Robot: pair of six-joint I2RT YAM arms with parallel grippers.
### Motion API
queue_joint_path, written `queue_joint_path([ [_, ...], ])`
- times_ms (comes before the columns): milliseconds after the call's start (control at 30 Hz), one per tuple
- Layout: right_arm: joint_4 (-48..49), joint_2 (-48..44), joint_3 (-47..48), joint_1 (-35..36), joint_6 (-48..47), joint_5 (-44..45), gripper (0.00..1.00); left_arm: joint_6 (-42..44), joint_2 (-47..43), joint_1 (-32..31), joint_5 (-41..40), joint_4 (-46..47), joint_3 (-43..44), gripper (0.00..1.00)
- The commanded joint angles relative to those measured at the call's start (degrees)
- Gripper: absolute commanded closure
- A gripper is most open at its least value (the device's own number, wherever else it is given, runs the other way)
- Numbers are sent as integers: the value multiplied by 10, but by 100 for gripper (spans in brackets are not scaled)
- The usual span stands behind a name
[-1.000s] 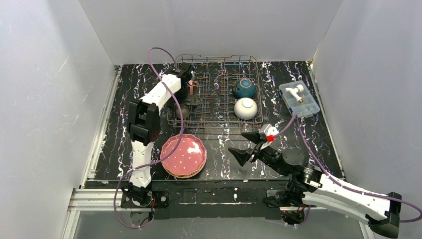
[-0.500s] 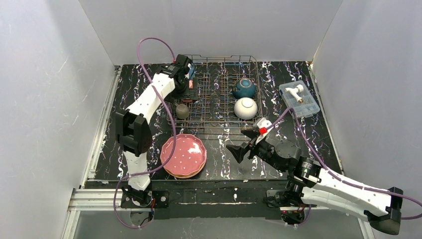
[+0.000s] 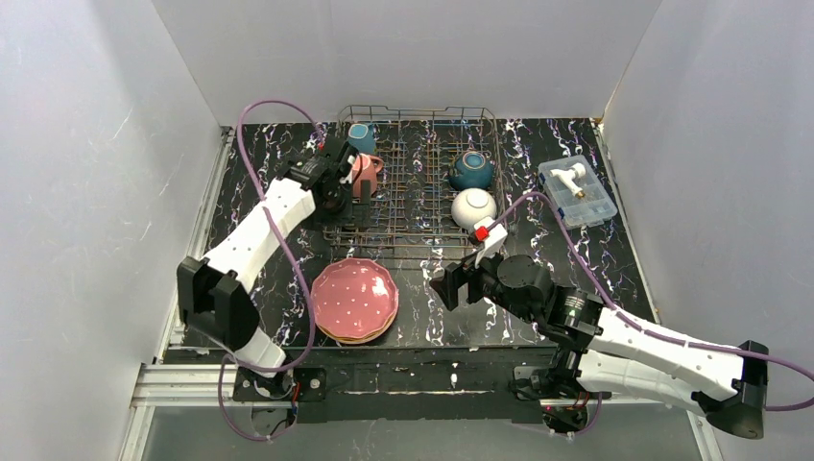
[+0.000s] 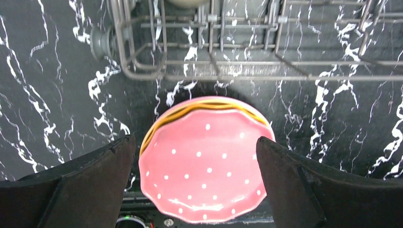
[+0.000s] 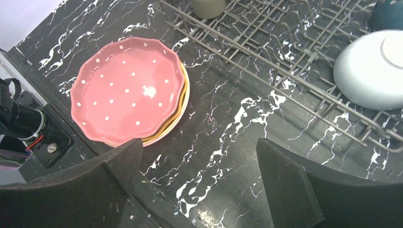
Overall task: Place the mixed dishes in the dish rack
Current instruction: Turn the cup upside down in the dish rack, then move the plate to the corner of the board.
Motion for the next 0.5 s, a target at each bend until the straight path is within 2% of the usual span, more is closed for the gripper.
queue_joint_path([
  [0,-18,3,29,0,46,20,1,-25,-84,-1,17,-8,-57,2],
  [100,-14,6,25,0,57,13,2,-24,-147,-3,50,17,-120,2],
  [233,-5,49,37,0,70,-14,2,-24,-290,-4,73,69,-230,2],
  [333,-3,87,45,0,77,-34,2,-40,-310,6,87,62,-266,2],
  [400,8,119,43,0,89,-56,2,-45,-325,34,113,68,-306,2],
  [433,37,148,33,0,101,-69,2,-52,-348,95,165,92,-358,2],
  [467,45,162,31,0,104,-74,2,-55,-354,111,170,101,-373,2],
])
